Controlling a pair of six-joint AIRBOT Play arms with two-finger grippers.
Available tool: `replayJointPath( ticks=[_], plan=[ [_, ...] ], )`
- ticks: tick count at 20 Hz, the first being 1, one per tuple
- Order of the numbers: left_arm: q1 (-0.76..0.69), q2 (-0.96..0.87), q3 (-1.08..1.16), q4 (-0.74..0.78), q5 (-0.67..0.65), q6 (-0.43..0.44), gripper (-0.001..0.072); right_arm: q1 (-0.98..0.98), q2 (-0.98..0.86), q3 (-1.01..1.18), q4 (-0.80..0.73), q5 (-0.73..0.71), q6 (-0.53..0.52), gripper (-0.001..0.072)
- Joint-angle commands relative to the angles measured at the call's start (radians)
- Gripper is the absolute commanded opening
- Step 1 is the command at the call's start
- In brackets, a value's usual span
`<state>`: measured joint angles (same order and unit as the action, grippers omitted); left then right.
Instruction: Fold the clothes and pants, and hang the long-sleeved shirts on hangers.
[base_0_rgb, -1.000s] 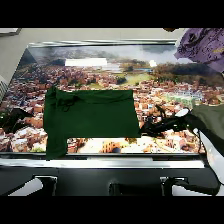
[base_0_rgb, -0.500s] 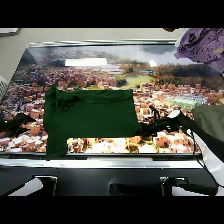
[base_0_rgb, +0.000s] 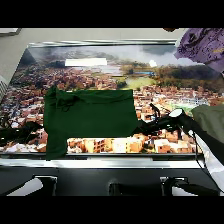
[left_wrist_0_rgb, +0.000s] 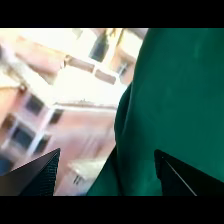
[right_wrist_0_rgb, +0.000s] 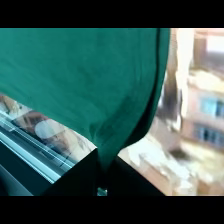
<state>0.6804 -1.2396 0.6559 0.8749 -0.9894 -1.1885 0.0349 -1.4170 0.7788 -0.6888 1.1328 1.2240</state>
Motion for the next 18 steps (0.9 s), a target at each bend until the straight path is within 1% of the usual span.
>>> replayJointPath(
  ticks=[1,2,5,6,7,8,9,12,13,15,16,18],
  plan=[
    [-0.023,-0.031,-0.019,-0.128,0.079,0.058,0.0678,0.001,0.025,0.001,0.005,0.006,0.016,0.0032],
    [-0.041,-0.045,-0.019,-0.154,0.087,0.068,0.0679,0.001,0.027,0.001,0.005,0.012,0.019,0.0032],
    [-0.115,-0.081,-0.019,-0.167,0.1,0.066,0.0675,0.001,0.027,0.001,0.014,0.02,0.031,0.0032],
    [-0.141,-0.089,-0.019,-0.17,0.099,0.063,0.0626,0.001,0.031,0.001,0.026,0.019,0.031,0.0032],
    [-0.167,-0.094,-0.018,-0.17,0.093,0.063,0.0456,0.001,0.04,0.001,0.04,0.016,0.031,0.0032],
    [-0.182,-0.093,-0.015,-0.175,0.081,0.063,0.0218,0.001,0.056,0.001,0.05,0.012,0.031,0.0032],
    [-0.184,-0.089,-0.004,-0.198,0.061,0.063,0.0029,0.0,0.078,0.002,0.055,0.003,0.036,0.0032],
    [-0.171,-0.05,0.129,-0.286,-0.055,0.067,0.0019,0.0,0.178,0.068,0.053,-0.021,0.056,0.0031],
    [-0.171,-0.024,0.212,-0.293,-0.103,0.066,0.0019,0.0,0.212,0.122,0.053,-0.027,0.056,0.0031],
    [-0.171,0.038,0.404,-0.292,-0.184,0.056,0.0019,0.0,0.282,0.294,0.029,-0.04,0.057,0.0031],
    [-0.171,0.078,0.518,-0.291,-0.226,0.035,0.0018,0.0,0.312,0.4,-0.025,-0.043,0.079,0.0031],
    [-0.171,0.171,0.721,-0.278,-0.249,-0.01,0.0018,0.0,0.371,0.645,-0.19,-0.051,0.174,0.0031]
  ],
)
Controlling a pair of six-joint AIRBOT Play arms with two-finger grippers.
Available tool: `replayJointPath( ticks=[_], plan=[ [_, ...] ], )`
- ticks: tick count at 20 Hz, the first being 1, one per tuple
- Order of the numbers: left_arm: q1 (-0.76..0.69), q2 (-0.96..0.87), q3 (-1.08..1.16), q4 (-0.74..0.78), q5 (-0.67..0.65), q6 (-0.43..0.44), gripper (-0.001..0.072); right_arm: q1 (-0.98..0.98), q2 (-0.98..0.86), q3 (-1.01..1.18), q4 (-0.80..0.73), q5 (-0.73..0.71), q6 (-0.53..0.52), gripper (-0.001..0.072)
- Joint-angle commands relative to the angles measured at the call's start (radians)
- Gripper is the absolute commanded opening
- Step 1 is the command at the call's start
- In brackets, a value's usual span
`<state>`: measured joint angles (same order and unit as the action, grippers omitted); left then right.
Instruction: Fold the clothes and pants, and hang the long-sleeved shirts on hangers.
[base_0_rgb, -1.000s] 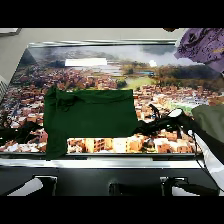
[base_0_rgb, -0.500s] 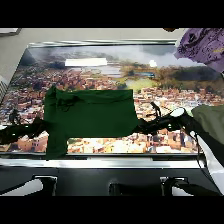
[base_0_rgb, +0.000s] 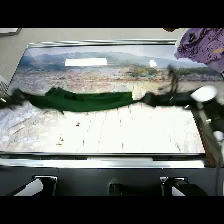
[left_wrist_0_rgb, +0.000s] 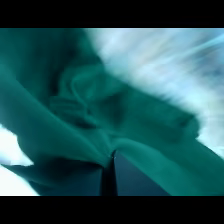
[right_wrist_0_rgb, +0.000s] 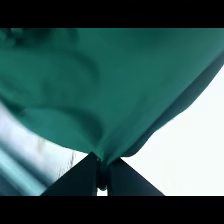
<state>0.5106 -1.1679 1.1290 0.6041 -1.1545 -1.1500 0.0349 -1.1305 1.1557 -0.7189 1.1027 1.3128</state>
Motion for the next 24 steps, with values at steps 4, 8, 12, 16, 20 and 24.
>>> replayJointPath(
  ticks=[4,8,12,16,20,24],
  plan=[
    [-0.001,0.304,0.522,0.144,-0.032,-0.179,0.0018,0.0,0.214,0.662,-0.383,-0.022,0.191,0.0031],
    [0.0,0.502,0.572,0.406,0.051,-0.369,0.0018,0.0,0.342,0.798,-0.499,-0.043,0.27,0.0031],
    [0.0,0.58,0.571,0.58,0.092,-0.478,0.0019,0.0,0.396,0.8,-0.509,-0.105,0.321,0.0031],
    [-0.001,0.486,0.541,0.52,0.072,-0.463,0.002,0.0,0.308,0.8,-0.533,-0.094,0.333,0.0031],
    [-0.028,0.266,0.434,0.326,0.044,-0.287,0.002,0.001,0.062,0.8,-0.656,0.174,0.375,0.0032],
    [-0.162,-0.05,0.361,0.332,0.048,-0.181,0.002,0.001,-0.241,0.75,-0.678,0.275,0.3,0.0032]
  ],
)
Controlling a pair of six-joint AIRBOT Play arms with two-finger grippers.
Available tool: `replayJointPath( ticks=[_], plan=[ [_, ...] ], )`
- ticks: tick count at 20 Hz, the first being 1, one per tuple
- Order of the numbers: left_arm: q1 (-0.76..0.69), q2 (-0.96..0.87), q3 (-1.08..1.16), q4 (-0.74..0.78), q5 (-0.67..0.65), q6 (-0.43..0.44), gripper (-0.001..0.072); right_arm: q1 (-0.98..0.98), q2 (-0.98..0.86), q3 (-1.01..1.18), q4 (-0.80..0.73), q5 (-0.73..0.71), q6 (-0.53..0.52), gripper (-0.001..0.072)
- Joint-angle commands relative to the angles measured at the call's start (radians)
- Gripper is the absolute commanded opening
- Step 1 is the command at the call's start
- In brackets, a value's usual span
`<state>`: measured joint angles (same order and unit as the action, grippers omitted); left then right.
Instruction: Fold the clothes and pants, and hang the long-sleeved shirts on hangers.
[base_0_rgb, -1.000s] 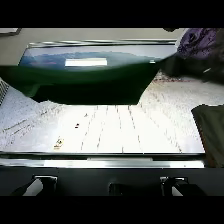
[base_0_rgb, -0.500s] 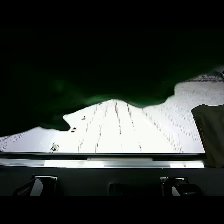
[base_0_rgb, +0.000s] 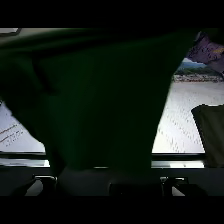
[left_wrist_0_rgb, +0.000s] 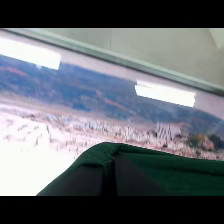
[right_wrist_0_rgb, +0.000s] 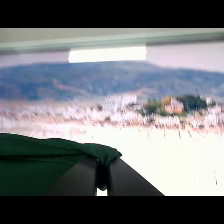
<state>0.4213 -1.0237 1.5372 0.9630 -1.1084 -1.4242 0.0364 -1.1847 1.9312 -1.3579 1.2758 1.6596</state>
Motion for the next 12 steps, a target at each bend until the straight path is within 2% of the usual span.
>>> replayJointPath(
  ticks=[1,6,10,12],
  plan=[
    [-0.104,-0.278,-0.048,-0.021,0.011,0.106,0.002,-0.001,-0.266,-0.04,-0.038,0.088,-0.064,0.0032],
    [-0.2,-0.644,-0.047,-0.018,0.183,0.146,0.002,-0.001,-0.6,-0.071,-0.039,-0.091,-0.077,0.0032],
    [-0.202,-0.776,-0.047,-0.018,0.22,0.146,0.002,-0.001,-0.76,-0.071,0.026,-0.162,-0.06,0.0033],
    [-0.202,-0.803,-0.047,-0.018,0.219,0.146,0.002,-0.001,-0.8,-0.071,0.058,-0.183,-0.019,0.0033]
  ],
)
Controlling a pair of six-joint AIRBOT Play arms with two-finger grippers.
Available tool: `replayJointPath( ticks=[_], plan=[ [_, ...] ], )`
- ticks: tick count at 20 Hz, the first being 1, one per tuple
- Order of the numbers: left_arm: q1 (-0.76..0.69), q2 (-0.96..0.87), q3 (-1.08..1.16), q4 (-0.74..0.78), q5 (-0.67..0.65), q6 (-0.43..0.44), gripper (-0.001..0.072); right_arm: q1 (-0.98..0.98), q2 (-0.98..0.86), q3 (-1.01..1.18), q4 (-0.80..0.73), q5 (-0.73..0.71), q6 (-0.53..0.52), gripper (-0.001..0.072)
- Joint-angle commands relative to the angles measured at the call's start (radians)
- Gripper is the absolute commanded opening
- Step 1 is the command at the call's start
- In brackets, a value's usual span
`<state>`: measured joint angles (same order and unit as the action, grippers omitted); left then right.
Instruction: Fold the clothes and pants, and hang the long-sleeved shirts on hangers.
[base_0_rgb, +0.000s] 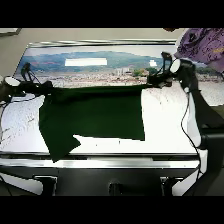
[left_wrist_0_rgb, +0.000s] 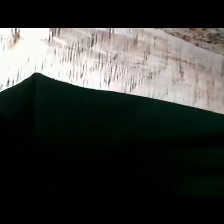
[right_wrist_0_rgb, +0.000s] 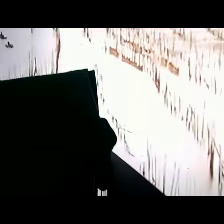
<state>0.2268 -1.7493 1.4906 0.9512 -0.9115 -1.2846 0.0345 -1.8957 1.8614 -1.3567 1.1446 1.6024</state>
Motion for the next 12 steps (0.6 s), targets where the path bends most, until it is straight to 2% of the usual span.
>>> replayJointPath(
  ticks=[1,8,9,10,11,12],
  plan=[
    [-0.008,-0.084,-0.001,-0.007,0.022,0.006,0.002,0.001,-0.103,-0.002,0.079,-0.062,0.061,0.0033],
    [-0.008,-0.093,-0.001,-0.01,0.023,0.005,0.0064,0.001,-0.122,-0.001,0.29,-0.033,0.086,0.0045],
    [-0.008,-0.095,-0.001,-0.01,0.021,0.0,0.0159,0.001,-0.122,-0.001,0.336,-0.018,0.086,0.0117],
    [-0.008,-0.096,-0.001,-0.01,0.019,-0.008,0.0358,0.001,-0.122,-0.001,0.375,-0.005,0.086,0.0169],
    [-0.008,-0.095,0.0,-0.01,0.018,-0.009,0.049,0.001,-0.122,-0.001,0.409,0.011,0.085,0.0194],
    [-0.007,-0.095,0.007,-0.01,0.005,-0.009,0.0492,0.001,-0.122,-0.001,0.439,0.029,0.085,0.0233]
  ],
)
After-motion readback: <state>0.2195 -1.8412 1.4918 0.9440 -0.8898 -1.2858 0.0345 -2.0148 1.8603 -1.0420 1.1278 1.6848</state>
